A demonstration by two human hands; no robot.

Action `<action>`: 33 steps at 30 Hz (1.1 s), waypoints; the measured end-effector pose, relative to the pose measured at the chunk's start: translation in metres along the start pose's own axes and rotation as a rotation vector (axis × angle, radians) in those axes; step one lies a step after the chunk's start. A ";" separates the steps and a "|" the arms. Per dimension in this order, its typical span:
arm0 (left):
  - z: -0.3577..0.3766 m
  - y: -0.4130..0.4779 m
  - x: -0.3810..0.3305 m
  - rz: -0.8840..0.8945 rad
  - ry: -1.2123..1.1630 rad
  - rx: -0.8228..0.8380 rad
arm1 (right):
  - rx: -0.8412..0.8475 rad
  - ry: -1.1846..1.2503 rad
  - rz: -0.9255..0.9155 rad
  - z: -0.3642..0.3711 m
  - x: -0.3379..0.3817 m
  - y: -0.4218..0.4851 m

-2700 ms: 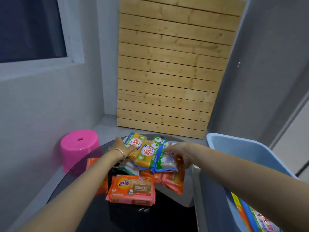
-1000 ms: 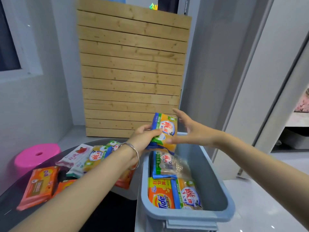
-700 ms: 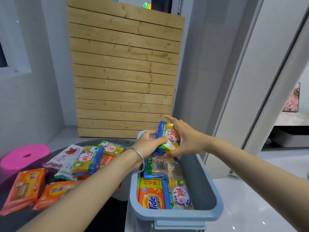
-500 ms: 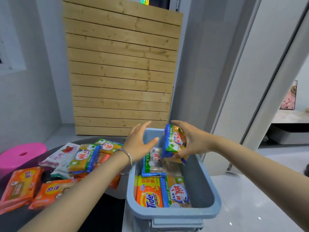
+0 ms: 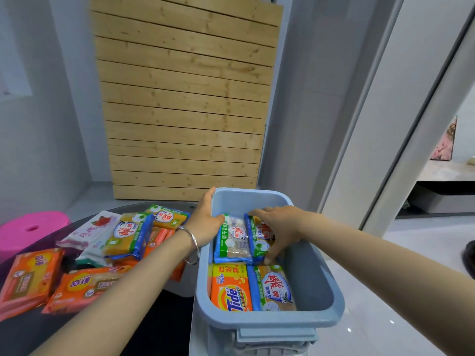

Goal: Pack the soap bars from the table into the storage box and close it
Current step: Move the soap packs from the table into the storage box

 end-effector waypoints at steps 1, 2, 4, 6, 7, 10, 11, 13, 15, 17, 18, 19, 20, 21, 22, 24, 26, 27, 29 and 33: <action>0.000 0.000 0.001 -0.004 0.000 0.004 | 0.002 0.003 0.004 0.000 0.001 -0.001; 0.000 0.000 0.002 -0.004 0.000 0.005 | 0.014 0.022 0.004 0.000 0.002 -0.002; 0.000 0.000 0.002 -0.009 0.002 0.004 | 0.087 0.131 -0.002 0.000 0.006 -0.005; 0.000 0.000 0.002 -0.014 0.004 0.004 | 0.175 0.247 -0.002 0.004 0.015 -0.004; -0.001 -0.001 0.002 -0.016 0.004 0.005 | 0.180 0.257 0.007 0.008 0.019 -0.003; -0.001 -0.002 0.002 -0.015 0.003 0.004 | 0.051 0.201 0.023 0.019 0.026 0.003; -0.001 -0.002 0.002 -0.013 0.005 0.004 | 0.019 0.194 0.027 0.021 0.027 0.003; 0.000 -0.001 0.003 -0.007 0.006 0.004 | -0.002 0.184 0.036 0.022 0.028 0.002; 0.000 -0.002 0.002 -0.001 -0.006 0.005 | 0.005 0.180 0.046 0.021 0.029 0.001; -0.002 -0.004 0.003 -0.007 -0.044 -0.002 | 0.018 0.232 0.043 0.018 0.031 -0.003; -0.004 -0.005 0.006 -0.007 -0.069 -0.004 | 0.021 0.300 0.032 0.014 0.032 -0.007; -0.007 -0.007 0.009 -0.006 -0.099 -0.003 | 0.013 0.387 0.018 0.008 0.034 -0.011; -0.012 -0.009 0.014 -0.004 -0.126 -0.007 | -0.007 0.467 -0.002 0.001 0.036 -0.016; -0.020 -0.011 0.021 -0.003 -0.133 -0.017 | -0.047 0.521 -0.026 -0.009 0.041 -0.020; -0.029 -0.012 0.029 0.001 -0.113 -0.037 | -0.110 0.557 -0.048 -0.020 0.047 -0.023; -0.054 -0.015 0.047 0.000 -0.043 -0.109 | -0.222 0.664 -0.101 -0.042 0.065 -0.025; -0.082 -0.018 0.065 -0.024 0.037 -0.199 | -0.233 0.833 -0.159 -0.059 0.090 -0.019; -0.094 -0.020 0.074 -0.049 0.079 -0.231 | -0.206 0.889 -0.178 -0.064 0.105 -0.013; -0.116 -0.022 0.097 -0.155 0.193 -0.241 | -0.125 0.912 -0.174 -0.068 0.138 0.005; -0.139 -0.027 0.140 -0.372 0.406 -0.129 | 0.111 0.965 -0.032 -0.052 0.191 0.057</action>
Point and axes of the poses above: each hand's wrist, its own y-axis towards the middle knuckle, its own z-axis out of the palm, x = y × z, the point moved 2 cm from there along y, towards the middle knuckle, and after that the axes turned 1 degree about -x, right-handed, at the moved point
